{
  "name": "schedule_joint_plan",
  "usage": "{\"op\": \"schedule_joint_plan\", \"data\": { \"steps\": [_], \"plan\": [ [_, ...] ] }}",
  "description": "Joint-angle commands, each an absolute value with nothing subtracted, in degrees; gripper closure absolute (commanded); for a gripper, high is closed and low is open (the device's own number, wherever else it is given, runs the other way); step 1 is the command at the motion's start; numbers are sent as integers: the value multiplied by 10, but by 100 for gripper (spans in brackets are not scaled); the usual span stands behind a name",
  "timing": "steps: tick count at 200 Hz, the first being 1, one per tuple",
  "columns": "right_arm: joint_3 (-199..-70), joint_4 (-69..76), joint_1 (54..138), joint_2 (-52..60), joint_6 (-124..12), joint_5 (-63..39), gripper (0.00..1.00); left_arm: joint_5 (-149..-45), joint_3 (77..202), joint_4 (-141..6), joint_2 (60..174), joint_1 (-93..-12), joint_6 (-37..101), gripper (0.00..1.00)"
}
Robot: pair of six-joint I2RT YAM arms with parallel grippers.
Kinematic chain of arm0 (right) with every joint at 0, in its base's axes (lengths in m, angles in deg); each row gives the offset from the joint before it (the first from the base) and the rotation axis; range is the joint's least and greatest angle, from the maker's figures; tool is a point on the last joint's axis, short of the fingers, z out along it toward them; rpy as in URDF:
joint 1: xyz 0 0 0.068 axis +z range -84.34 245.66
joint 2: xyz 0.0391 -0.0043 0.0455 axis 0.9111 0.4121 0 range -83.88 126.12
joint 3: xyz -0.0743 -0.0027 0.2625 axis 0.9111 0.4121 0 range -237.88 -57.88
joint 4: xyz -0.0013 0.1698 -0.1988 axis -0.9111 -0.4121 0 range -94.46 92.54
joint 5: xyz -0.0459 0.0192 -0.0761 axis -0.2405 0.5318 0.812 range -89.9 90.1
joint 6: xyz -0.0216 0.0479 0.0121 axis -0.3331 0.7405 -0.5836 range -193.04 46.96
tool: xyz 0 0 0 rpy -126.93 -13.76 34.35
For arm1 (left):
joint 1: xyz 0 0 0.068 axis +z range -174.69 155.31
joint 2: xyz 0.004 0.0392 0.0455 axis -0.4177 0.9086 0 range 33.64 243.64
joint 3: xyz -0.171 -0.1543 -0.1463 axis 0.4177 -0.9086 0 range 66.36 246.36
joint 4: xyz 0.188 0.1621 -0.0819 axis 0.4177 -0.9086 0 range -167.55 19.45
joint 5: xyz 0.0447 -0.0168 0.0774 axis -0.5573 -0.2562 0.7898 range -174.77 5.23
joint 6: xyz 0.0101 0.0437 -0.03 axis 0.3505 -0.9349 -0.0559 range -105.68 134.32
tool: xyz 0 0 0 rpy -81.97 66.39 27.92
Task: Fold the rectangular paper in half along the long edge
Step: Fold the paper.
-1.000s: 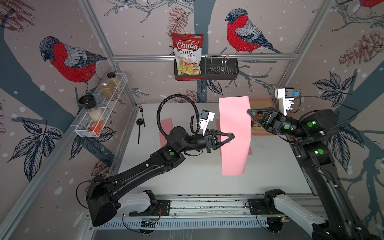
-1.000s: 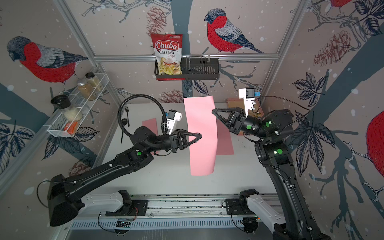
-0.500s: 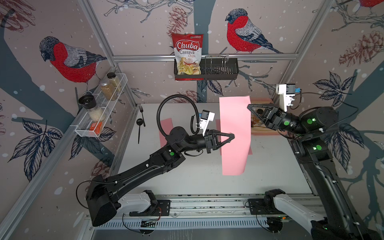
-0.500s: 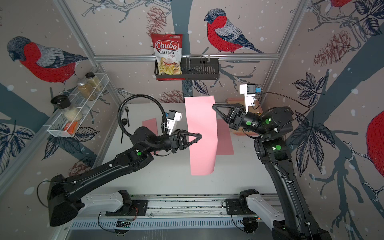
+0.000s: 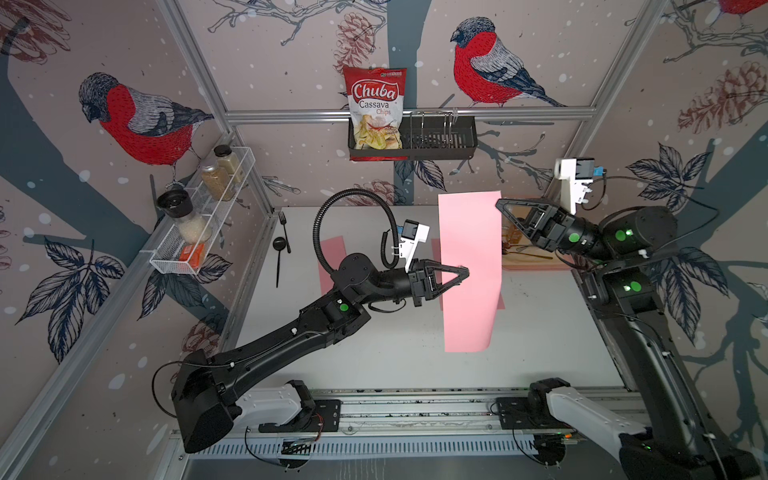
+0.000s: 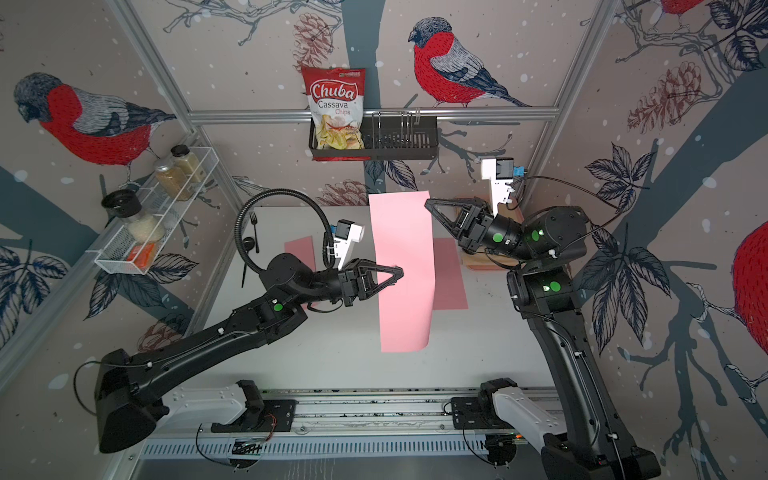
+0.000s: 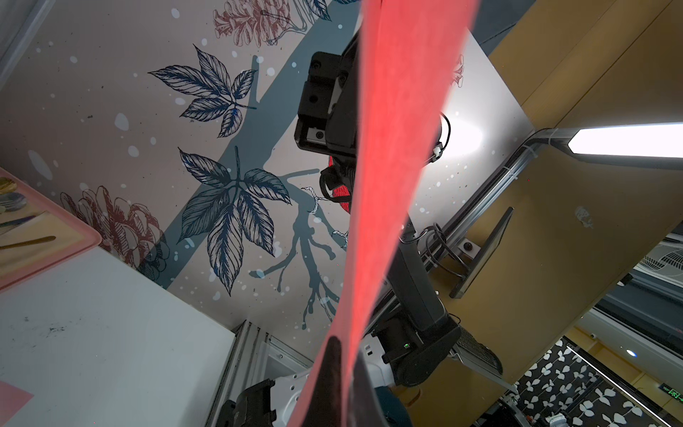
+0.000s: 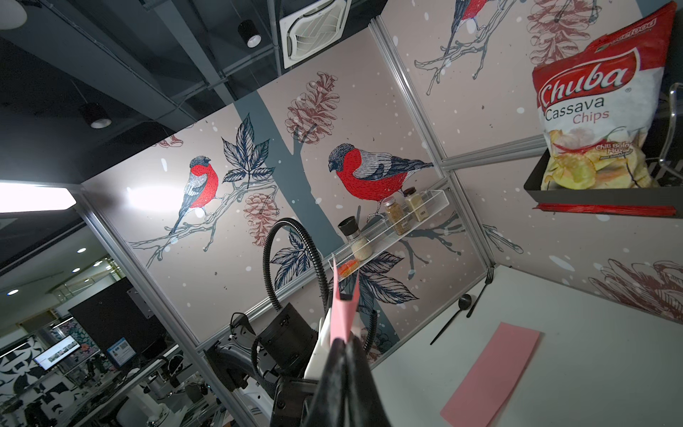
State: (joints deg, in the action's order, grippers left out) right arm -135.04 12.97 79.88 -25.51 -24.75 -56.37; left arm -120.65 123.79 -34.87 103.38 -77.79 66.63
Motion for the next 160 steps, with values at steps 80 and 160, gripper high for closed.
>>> {"op": "schedule_joint_plan", "data": {
  "steps": [80,160],
  "plan": [
    [-1369,186,797,-237,-227,-564,82,-1209,1238,-328,1032,-782,663,100],
    [-1350,183,797,-254,-219,-584,68,-1207,1238,-332,1028,-783,660,100]
  ]
}}
